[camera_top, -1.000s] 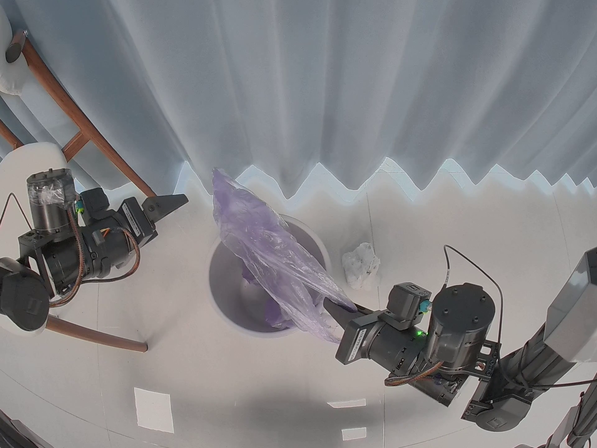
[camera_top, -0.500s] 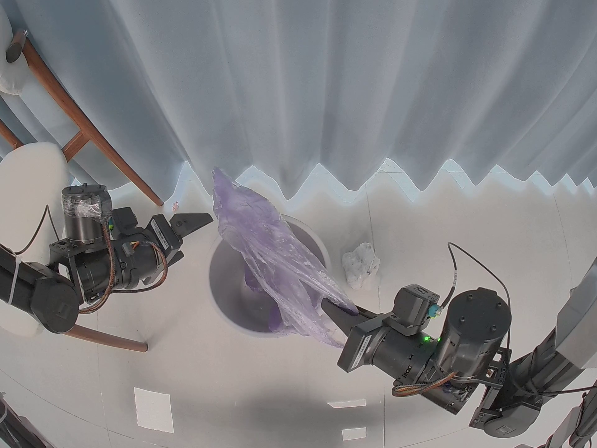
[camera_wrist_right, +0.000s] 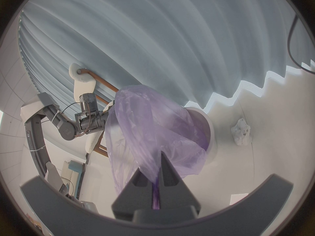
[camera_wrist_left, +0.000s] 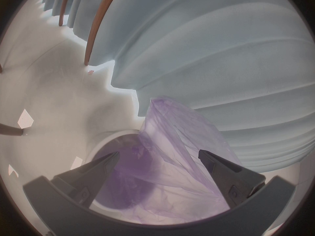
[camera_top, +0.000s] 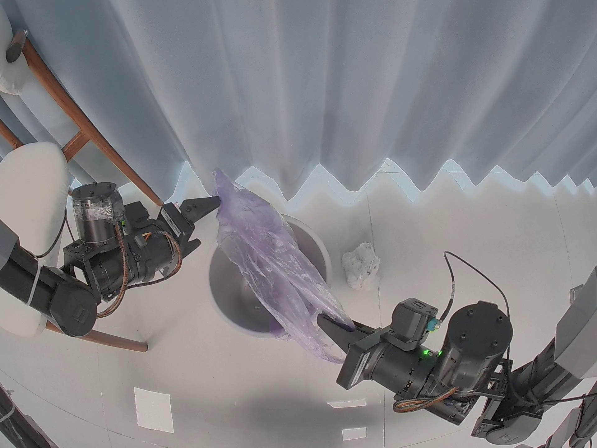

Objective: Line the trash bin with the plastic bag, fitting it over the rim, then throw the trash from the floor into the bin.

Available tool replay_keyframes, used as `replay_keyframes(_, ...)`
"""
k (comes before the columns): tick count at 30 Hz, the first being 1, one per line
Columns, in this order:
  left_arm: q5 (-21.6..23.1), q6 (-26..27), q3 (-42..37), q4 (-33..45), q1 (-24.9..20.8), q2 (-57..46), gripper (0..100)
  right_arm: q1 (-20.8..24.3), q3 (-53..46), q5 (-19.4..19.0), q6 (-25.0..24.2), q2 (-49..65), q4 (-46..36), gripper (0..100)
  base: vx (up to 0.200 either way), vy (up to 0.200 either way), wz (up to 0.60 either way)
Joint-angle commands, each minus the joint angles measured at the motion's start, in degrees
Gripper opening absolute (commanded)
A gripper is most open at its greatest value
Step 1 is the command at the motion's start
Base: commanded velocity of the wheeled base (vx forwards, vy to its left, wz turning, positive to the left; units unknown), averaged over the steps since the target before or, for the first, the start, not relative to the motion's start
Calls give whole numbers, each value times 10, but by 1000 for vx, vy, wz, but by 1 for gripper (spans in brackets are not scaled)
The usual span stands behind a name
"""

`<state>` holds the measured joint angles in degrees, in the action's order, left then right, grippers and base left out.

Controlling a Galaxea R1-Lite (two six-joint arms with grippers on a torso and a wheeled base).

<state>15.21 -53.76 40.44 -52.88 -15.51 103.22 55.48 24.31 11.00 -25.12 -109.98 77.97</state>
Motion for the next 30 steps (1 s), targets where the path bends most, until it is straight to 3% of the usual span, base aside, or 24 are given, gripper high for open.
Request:
replay_keyframes(1, 0, -4, 2, -1, -15, 7, 100, 8, -8, 0, 0, 1, 2, 0, 0, 0, 0)
replay_keyframes(11, 0, -8, 0, -12, -29, 15, 100, 14, -20, 0, 1, 5, 3, 0, 0, 0, 0)
replay_keyframes(17, -4, -2, -10, -63, -25, 52, 100, 23, -21, 0, 4, 5, 3, 0, 0, 0, 0)
replay_keyframes(18, -4, -2, -12, -71, -26, 55, 0, 24, -21, 0, 6, 5, 3, 0, 0, 0, 0)
replay_keyframes(30, -4, -1, -14, -87, -15, 57, 0, 12, -22, -19, 15, 7, 34, 0, 0, 0, 0)
